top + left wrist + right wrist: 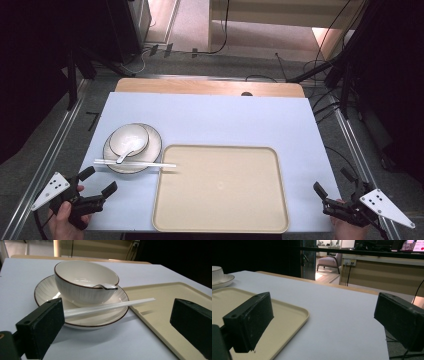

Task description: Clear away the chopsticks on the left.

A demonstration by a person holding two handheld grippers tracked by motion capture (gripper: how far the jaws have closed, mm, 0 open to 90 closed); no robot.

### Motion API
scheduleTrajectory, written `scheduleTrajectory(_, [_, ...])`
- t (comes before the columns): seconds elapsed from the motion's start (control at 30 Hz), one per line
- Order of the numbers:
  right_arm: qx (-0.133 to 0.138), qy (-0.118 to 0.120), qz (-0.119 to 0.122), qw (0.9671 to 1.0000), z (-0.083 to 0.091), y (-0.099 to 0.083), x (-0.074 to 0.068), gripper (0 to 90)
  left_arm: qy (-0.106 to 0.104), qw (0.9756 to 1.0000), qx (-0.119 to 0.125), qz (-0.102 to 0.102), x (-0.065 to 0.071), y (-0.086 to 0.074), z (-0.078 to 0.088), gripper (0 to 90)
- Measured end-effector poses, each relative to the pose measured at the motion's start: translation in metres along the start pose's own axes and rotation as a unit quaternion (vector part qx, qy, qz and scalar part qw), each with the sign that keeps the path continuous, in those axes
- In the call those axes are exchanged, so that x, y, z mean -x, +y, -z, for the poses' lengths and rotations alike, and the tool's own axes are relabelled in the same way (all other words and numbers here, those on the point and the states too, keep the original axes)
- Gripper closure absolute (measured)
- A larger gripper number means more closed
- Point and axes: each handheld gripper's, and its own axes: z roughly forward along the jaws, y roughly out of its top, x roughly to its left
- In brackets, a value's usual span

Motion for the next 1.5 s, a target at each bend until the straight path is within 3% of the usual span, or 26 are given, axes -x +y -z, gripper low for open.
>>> scheduleTrajectory(0.07, [-0.002,0.005,-0.002,1.0000,-0.001,-0.002,0.000,2.4,-0.021,0.9995,0.014,0.017,0.003,0.002,0.000,2.1])
scheduleTrajectory(0.1, [-0.002,0.006,-0.001,1.0000,-0.001,-0.003,0.000,2.4,-0.017,0.9994,0.023,0.017,0.007,0.004,0.001,4.8])
scheduleTrajectory(0.13, [0.000,0.005,0.003,1.0000,-0.001,-0.004,-0.001,2.4,0.003,0.9996,0.026,0.015,0.011,0.006,0.002,14.3])
scheduleTrajectory(0.17, [-0.001,0.005,0.003,1.0000,-0.002,-0.004,-0.002,2.4,0.010,0.9995,0.027,0.014,0.014,0.008,0.002,24.3])
scheduleTrajectory(0.33, [-0.009,0.010,0.010,0.9999,-0.004,-0.004,-0.004,2.4,-0.028,0.9992,0.003,0.027,0.017,0.008,-0.003,65.4])
scheduleTrajectory(0.37, [-0.009,0.010,0.010,0.9999,-0.004,-0.004,-0.004,2.4,-0.028,0.9992,0.003,0.027,0.017,0.008,-0.003,71.6])
scheduleTrajectory(0.4, [-0.008,0.010,0.011,0.9999,-0.004,-0.004,-0.005,2.4,-0.018,0.9995,-0.007,0.024,0.019,0.009,-0.005,71.6])
scheduleTrajectory(0.43, [-0.005,0.011,0.009,0.9999,-0.004,-0.003,-0.006,2.5,-0.019,0.9993,-0.020,0.027,0.022,0.011,-0.009,84.4])
scheduleTrajectory(0.5, [-0.004,0.014,0.010,0.9998,-0.005,-0.002,-0.008,2.4,-0.025,0.9989,-0.032,0.024,0.027,0.013,-0.013,90.0])
scheduleTrajectory(0.63, [-0.011,0.019,0.024,0.9995,-0.008,-0.002,-0.011,2.4,-0.040,0.9974,-0.059,0.012,0.036,0.016,-0.025,90.0])
scheduleTrajectory(0.67, [-0.011,0.019,0.023,0.9995,-0.008,-0.002,-0.012,2.4,-0.045,0.9958,-0.079,0.008,0.040,0.017,-0.033,90.0])
scheduleTrajectory(0.7, [-0.010,0.019,0.022,0.9995,-0.008,-0.001,-0.012,2.5,-0.051,0.9929,-0.106,0.017,0.044,0.018,-0.044,90.0])
scheduleTrajectory(0.77, [-0.009,0.020,0.021,0.9995,-0.008,-0.001,-0.012,2.5,-0.050,0.9920,-0.115,0.014,0.046,0.018,-0.049,90.0])
scheduleTrajectory(0.8, [-0.008,0.021,0.020,0.9996,-0.007,-0.001,-0.011,2.4,-0.034,0.9901,-0.136,0.002,0.049,0.018,-0.060,90.0])
scheduleTrajectory(1.03, [-0.006,0.019,0.017,0.9997,-0.005,-0.002,-0.008,2.4,-0.037,0.9869,-0.157,-0.002,0.052,0.021,-0.078,90.0])
scheduleTrajectory(1.2, [-0.008,0.023,0.018,0.9995,-0.006,-0.002,-0.010,2.4,-0.016,0.9838,-0.178,-0.016,0.055,0.022,-0.094,90.0])
scheduleTrajectory(1.37, [-0.008,0.024,0.018,0.9995,-0.006,-0.002,-0.010,2.4,0.001,0.9825,-0.183,-0.032,0.058,0.022,-0.102,90.0])
scheduleTrajectory(1.5, [-0.009,0.024,0.016,0.9995,-0.006,-0.002,-0.009,2.5,0.013,0.9802,-0.193,-0.043,0.058,0.022,-0.112,90.0])
